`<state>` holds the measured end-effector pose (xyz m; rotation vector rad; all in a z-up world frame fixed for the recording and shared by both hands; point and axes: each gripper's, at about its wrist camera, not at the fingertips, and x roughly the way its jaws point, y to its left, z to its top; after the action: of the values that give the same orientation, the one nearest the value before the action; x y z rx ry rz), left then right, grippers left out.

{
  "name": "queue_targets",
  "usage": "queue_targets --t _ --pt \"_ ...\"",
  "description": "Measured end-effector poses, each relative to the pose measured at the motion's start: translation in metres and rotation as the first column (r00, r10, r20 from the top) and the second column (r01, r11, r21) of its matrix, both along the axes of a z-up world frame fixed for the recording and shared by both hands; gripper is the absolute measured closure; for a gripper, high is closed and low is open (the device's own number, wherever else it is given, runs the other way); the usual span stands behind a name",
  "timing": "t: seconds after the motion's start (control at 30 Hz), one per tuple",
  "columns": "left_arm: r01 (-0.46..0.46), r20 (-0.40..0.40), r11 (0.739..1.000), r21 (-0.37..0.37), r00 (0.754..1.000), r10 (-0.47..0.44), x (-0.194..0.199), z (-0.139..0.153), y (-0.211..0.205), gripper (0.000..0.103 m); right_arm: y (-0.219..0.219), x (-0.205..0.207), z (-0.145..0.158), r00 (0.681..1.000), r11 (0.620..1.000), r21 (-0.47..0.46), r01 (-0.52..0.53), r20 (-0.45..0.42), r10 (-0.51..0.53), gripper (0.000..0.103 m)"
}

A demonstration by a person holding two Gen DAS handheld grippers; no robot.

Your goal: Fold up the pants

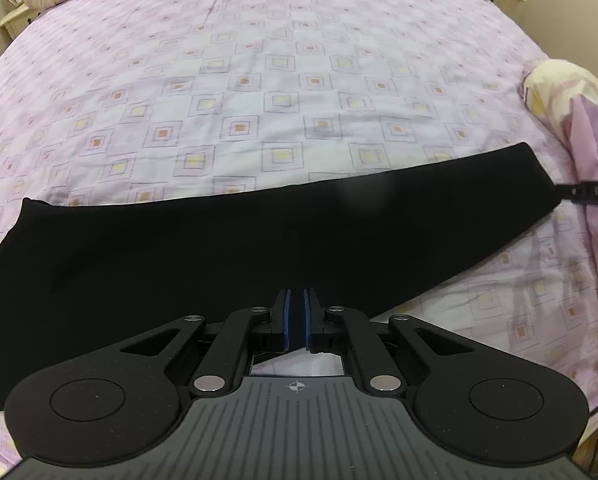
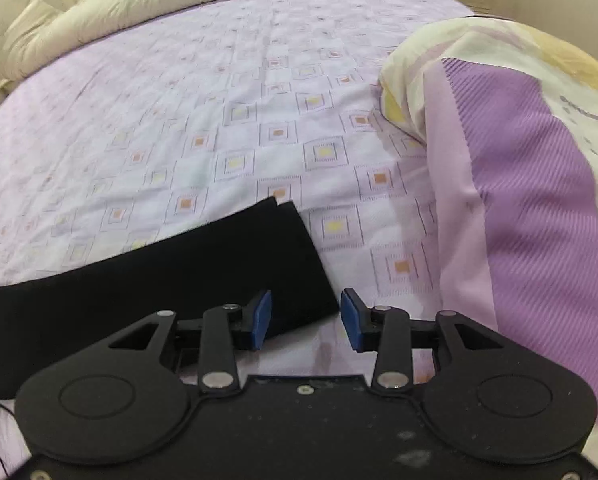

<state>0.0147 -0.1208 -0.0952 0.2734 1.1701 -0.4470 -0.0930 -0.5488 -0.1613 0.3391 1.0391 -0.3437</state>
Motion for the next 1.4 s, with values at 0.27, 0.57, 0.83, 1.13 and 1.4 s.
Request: queue_targets --t 0.27,0.57,0.83,1.13,1.4 --pt "-0.058 -0.014 0.996 0.062 0.998 0.059 0.007 -0.005 -0.009 0.095 -0.046 0.020 -0.027 0.992 0.974 0.204 -0.101 -0.054 0.114 0.050" --pt "0.009 -0.035 0.998 0.067 0.999 -0.007 0.015 -0.017 -0.044 0.095 -0.070 0.037 -0.037 0.979 0.909 0.367 -0.199 0.024 0.204 0.052" --pt "0.122 -0.045 0.993 -0.008 0.991 -0.122 0.020 -0.036 -0.096 0.095 -0.071 0.029 -0.020 0.988 0.909 0.388 -0.151 0.036 0.148 0.094" --pt "0.301 -0.012 0.945 0.124 0.953 -0.302 0.012 -0.072 -0.149 0.096 -0.042 0.022 0.045 0.989 0.920 0.366 -0.142 0.094 0.115 0.094" --pt "0.088 0.025 0.996 -0.003 0.996 -0.088 0.035 -0.033 -0.068 0.094 0.036 0.029 0.105 0.966 0.918 0.317 -0.238 0.170 0.192 0.094"
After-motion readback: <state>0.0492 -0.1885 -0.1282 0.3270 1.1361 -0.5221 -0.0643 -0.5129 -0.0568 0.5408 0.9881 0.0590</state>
